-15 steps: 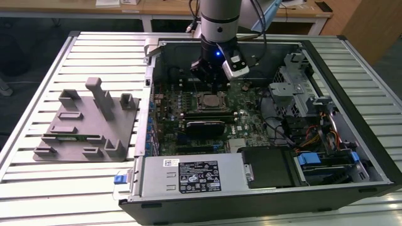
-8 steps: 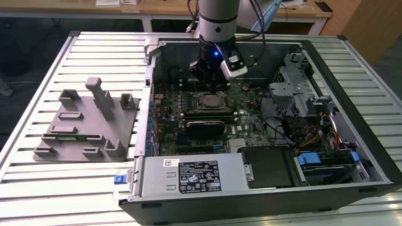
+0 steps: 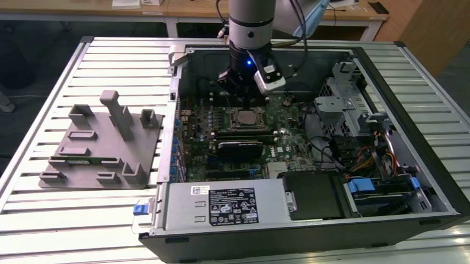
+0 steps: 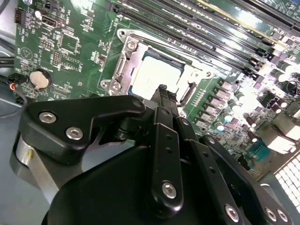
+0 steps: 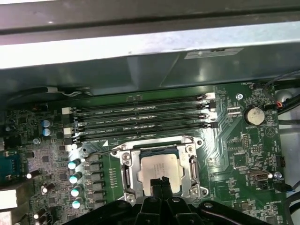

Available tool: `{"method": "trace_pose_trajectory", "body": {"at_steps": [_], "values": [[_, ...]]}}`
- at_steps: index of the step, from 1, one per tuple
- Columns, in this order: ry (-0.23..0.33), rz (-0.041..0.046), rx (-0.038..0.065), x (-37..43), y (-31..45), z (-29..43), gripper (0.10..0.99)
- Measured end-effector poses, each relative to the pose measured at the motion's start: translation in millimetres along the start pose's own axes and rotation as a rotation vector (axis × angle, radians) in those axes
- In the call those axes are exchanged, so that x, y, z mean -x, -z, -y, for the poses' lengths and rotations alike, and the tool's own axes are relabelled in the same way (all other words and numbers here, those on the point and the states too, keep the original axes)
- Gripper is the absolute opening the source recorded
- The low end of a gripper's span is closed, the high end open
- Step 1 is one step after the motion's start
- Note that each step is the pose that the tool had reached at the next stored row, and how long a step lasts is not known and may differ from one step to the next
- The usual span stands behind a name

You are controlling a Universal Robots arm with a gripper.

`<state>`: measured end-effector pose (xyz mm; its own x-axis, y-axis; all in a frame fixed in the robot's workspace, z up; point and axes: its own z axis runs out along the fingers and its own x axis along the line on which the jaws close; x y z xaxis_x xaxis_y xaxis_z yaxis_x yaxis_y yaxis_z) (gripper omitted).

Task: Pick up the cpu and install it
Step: 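Install the first cpu locking lever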

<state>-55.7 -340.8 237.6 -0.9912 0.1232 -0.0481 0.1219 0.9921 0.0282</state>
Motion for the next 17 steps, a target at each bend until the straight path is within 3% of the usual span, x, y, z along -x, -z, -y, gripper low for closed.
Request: {"method": "trace_pose_trajectory", "body": {"at_steps": [17], "values": [[0.0, 0.0, 0.0, -23.8, 1.2, 2.9, 0.106]]}}
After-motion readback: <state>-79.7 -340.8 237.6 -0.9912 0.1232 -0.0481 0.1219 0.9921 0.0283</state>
